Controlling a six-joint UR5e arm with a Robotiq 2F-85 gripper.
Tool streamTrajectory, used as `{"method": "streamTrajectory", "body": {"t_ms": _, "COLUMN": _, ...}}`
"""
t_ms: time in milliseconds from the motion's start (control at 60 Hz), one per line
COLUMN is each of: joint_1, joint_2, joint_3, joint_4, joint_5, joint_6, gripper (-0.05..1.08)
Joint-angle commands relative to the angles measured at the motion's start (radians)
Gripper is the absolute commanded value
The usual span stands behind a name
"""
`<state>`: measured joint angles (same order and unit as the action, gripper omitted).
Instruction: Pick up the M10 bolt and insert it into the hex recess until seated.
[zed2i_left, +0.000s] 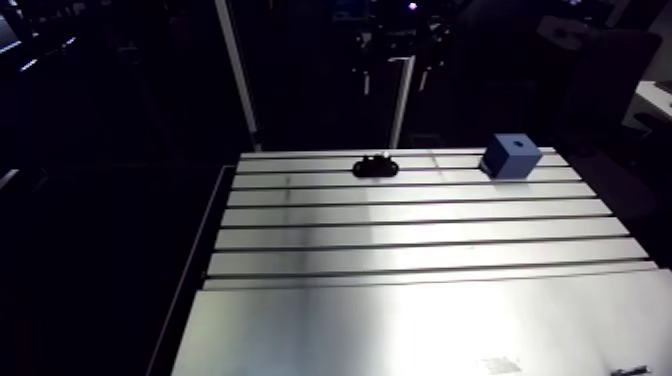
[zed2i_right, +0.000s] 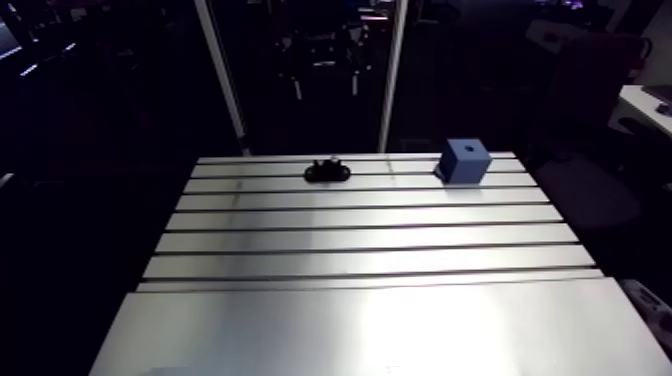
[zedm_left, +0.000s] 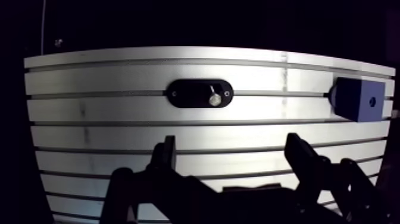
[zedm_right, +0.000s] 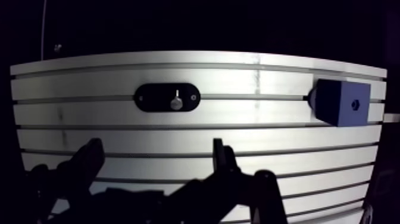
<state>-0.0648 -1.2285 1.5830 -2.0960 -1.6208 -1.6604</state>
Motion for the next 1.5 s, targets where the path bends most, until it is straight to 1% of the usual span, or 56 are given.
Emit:
{"method": "streamTrajectory", "body": {"t_ms": 17, "joint_1": -0.001, "joint_2": 0.011, "joint_3": 0.004, "joint_4": -0.014, "joint_5": -0.001, "joint_6": -0.001, "gripper": 0.01}}
{"method": "streamTrajectory", "body": {"t_ms": 100, "joint_1": -0.001, "joint_2": 0.019, "joint_3": 0.004, "joint_4": -0.051, "joint_5": -0.001, "joint_6": -0.002, "gripper": 0.01}}
{"method": "streamTrajectory", "body": {"t_ms": 350, "joint_1": 0.000, "joint_2": 0.039, "joint_3": 0.008, "joint_4": -0.061, "joint_5": -0.003, "joint_6": -0.002, "gripper": 0.01}}
{"method": "streamTrajectory", "body": {"t_ms": 583, "joint_1": 0.005, "joint_2": 0.061, "joint_3": 0.010, "joint_4": -0.099, "joint_5": -0.003, "joint_6": -0.002, "gripper": 0.01}}
{"method": "streamTrajectory", "body": {"t_ms": 867, "joint_1": 0.005, "joint_2": 0.094, "joint_3": 0.013, "joint_4": -0.138, "joint_5": 0.002, "joint_6": -0.005, "gripper": 0.01}}
{"method": "streamTrajectory", "body": {"t_ms": 1033, "joint_1": 0.001, "joint_2": 0.106, "joint_3": 0.027, "joint_4": -0.143, "joint_5": 0.002, "joint_6": -0.035, "gripper": 0.01}}
{"method": "streamTrajectory", "body": {"t_ms": 1167, "joint_1": -0.006, "joint_2": 0.111, "joint_3": 0.049, "joint_4": -0.181, "joint_5": 0.003, "joint_6": -0.046, "gripper": 0.01}}
{"method": "streamTrajectory", "body": {"t_ms": 1267, "joint_1": -0.010, "joint_2": 0.113, "joint_3": 0.059, "joint_4": -0.192, "joint_5": 0.003, "joint_6": -0.060, "gripper": 0.01}}
{"method": "streamTrajectory", "body": {"t_ms": 1333, "joint_1": -0.015, "joint_2": 0.118, "joint_3": 0.063, "joint_4": -0.193, "joint_5": 0.006, "joint_6": -0.073, "gripper": 0.01}}
{"method": "streamTrajectory", "body": {"t_ms": 1450, "joint_1": -0.016, "joint_2": 0.128, "joint_3": 0.077, "joint_4": -0.219, "joint_5": 0.020, "joint_6": -0.078, "gripper": 0.01}}
{"method": "streamTrajectory", "body": {"t_ms": 1500, "joint_1": -0.018, "joint_2": 0.129, "joint_3": 0.083, "joint_4": -0.225, "joint_5": 0.021, "joint_6": -0.078, "gripper": 0.01}}
